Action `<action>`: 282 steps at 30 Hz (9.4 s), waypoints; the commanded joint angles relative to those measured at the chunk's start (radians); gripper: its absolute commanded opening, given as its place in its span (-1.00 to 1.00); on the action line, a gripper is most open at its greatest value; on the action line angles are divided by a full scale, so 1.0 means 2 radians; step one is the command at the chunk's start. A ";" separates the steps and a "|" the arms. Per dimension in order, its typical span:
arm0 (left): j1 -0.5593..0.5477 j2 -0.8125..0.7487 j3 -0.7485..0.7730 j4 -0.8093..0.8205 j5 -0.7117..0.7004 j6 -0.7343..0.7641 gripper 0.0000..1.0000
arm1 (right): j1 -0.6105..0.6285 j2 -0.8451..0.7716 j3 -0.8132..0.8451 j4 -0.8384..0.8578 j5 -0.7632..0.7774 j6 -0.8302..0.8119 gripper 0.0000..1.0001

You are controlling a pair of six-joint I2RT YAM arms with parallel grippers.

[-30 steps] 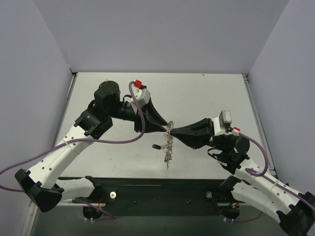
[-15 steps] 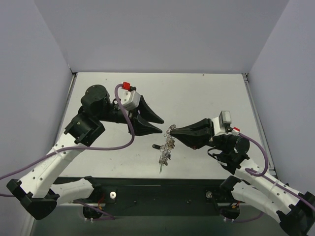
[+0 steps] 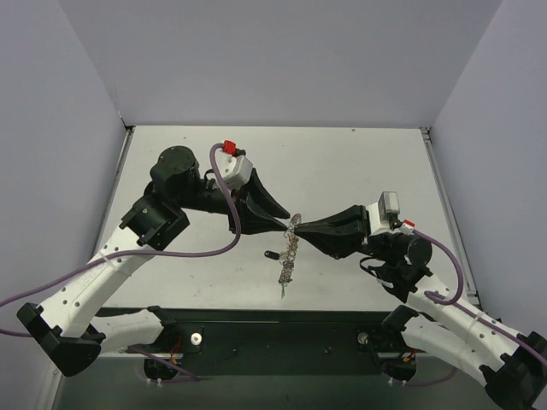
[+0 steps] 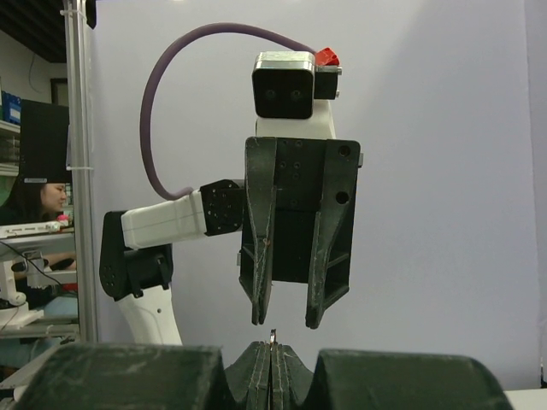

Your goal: Put the keys on the keyring

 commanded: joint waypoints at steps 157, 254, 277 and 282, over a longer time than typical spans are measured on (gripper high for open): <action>0.004 0.017 -0.027 0.182 -0.002 -0.087 -0.37 | -0.047 -0.020 0.042 0.025 -0.018 -0.011 -1.00; -0.063 -0.092 -0.112 0.139 -0.208 0.082 -1.00 | -0.077 -0.082 0.016 -0.013 0.011 -0.034 0.62; -0.069 -0.124 -0.149 0.116 -0.290 0.104 -1.00 | -0.079 -0.097 0.071 -0.293 0.057 -0.165 1.00; -0.026 -0.092 -0.148 0.096 -0.287 0.062 -1.00 | -0.079 -0.054 0.095 -0.383 0.110 -0.161 1.00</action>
